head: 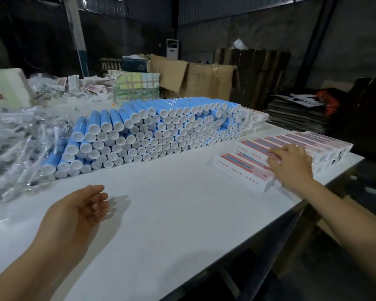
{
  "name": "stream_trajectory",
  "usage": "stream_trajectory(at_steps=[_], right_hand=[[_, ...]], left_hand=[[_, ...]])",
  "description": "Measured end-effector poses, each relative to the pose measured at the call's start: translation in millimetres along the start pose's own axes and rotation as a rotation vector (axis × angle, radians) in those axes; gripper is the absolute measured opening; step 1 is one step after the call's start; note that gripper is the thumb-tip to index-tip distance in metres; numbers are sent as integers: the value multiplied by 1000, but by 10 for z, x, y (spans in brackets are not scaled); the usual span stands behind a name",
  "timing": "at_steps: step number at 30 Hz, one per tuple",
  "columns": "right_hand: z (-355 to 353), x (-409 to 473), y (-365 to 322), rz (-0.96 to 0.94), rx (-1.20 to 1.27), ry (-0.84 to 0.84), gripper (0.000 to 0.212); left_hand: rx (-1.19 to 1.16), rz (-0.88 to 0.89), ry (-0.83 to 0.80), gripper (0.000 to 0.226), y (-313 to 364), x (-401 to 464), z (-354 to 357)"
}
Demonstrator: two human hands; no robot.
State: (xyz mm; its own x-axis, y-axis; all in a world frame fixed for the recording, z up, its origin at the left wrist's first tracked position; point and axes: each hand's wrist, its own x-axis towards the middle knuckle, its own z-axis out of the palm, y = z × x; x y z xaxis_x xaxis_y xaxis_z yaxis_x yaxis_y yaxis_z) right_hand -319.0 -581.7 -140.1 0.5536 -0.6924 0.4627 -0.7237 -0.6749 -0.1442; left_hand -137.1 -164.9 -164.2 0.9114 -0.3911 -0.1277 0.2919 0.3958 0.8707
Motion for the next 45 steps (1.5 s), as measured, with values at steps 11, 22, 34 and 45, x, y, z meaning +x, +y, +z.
stream_trajectory(at_steps=[11,22,34,45], right_hand=[[-504,-254,-2021,-487,751,99,21],[185,-1265,-2961,-971,564,-353,16],[184,-1286,-2905,-977,576,-343,18],[180,-1333,-2993,-912,567,-283,32]], left_hand=[[54,7,69,13,67,-127,92],[5,-11,68,18,86,-109,31],[737,149,183,10,1230,-62,-591],[2084,624,907,57,2550,255,-2178]])
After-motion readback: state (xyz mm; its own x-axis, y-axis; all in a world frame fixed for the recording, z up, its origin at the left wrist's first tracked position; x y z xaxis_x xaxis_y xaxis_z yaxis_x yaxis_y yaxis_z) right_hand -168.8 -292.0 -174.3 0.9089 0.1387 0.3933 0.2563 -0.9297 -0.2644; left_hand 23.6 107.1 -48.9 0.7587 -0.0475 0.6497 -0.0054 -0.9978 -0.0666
